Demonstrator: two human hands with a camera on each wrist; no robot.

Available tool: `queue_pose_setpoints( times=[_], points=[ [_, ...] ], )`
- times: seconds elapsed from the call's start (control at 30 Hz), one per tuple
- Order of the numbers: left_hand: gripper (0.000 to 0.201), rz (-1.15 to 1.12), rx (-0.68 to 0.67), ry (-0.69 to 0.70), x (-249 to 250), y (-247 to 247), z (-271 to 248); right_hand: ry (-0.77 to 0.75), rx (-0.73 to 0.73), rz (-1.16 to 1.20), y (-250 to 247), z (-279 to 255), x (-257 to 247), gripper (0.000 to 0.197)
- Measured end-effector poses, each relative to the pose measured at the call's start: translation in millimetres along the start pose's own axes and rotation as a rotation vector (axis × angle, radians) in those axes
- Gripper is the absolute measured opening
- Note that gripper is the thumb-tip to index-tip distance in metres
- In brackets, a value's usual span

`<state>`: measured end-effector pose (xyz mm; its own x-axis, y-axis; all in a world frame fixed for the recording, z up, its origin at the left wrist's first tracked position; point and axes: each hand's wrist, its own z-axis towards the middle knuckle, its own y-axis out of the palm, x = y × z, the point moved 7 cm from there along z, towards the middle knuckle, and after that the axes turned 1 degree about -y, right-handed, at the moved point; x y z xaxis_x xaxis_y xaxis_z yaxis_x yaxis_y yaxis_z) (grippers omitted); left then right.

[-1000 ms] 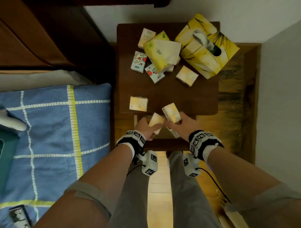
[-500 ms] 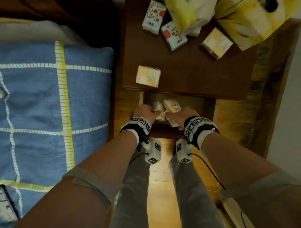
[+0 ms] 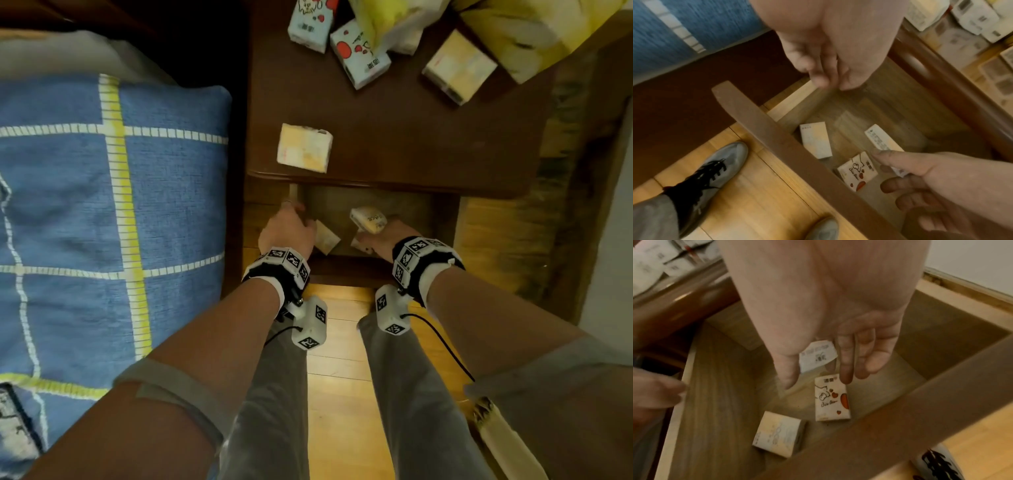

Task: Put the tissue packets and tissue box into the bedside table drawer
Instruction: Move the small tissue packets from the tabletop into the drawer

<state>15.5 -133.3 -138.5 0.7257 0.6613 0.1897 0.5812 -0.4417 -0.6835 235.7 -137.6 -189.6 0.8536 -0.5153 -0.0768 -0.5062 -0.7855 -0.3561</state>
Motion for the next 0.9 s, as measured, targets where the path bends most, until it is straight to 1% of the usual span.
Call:
queue_pose_setpoints(
  times=[0.07, 0.13, 0.17, 0.23, 0.27, 0.43, 0.5, 0.63, 0.73, 0.8, 0.83, 0.9],
  points=[
    [0.049, -0.059, 0.055, -0.065, -16, -9, 5, -0.043, -0.026, -0.077, 14, 2, -15, 0.082],
    [0.057, -0.134, 0.027, -0.099, -35, -8, 13, -0.106, -0.086, -0.185, 28, 1, -32, 0.095],
    [0.054, -0.165, -0.016, -0.087, -42, -3, 17, -0.133, -0.128, -0.232, 35, 0, -40, 0.096],
    [0.044, -0.240, -0.110, -0.030, -54, 8, 22, -0.171, -0.174, -0.240, 45, -2, -54, 0.082],
    [0.041, -0.286, -0.139, -0.008, -59, 11, 23, -0.172, -0.167, -0.223, 49, -1, -60, 0.074],
    [0.041, -0.341, -0.220, 0.015, -78, 20, 30, -0.148, -0.106, -0.266, 66, 12, -79, 0.054],
    [0.042, -0.345, -0.231, 0.031, -80, 22, 33, -0.120, -0.088, -0.304, 71, 16, -77, 0.051],
    [0.044, -0.326, -0.233, 0.061, -81, 21, 33, -0.107, -0.064, -0.300, 78, 20, -77, 0.055],
    [0.044, -0.305, -0.222, 0.081, -80, 20, 34, -0.134, -0.094, -0.247, 88, 15, -87, 0.051],
    [0.044, -0.300, -0.226, 0.082, -79, 20, 33, -0.121, -0.118, -0.203, 91, 16, -89, 0.050],
    [0.045, -0.302, -0.230, 0.078, -79, 20, 33, -0.110, -0.111, -0.177, 89, 17, -88, 0.047],
    [0.045, -0.301, -0.237, 0.071, -77, 19, 33, -0.094, -0.042, -0.088, 77, 19, -85, 0.039]
  ],
)
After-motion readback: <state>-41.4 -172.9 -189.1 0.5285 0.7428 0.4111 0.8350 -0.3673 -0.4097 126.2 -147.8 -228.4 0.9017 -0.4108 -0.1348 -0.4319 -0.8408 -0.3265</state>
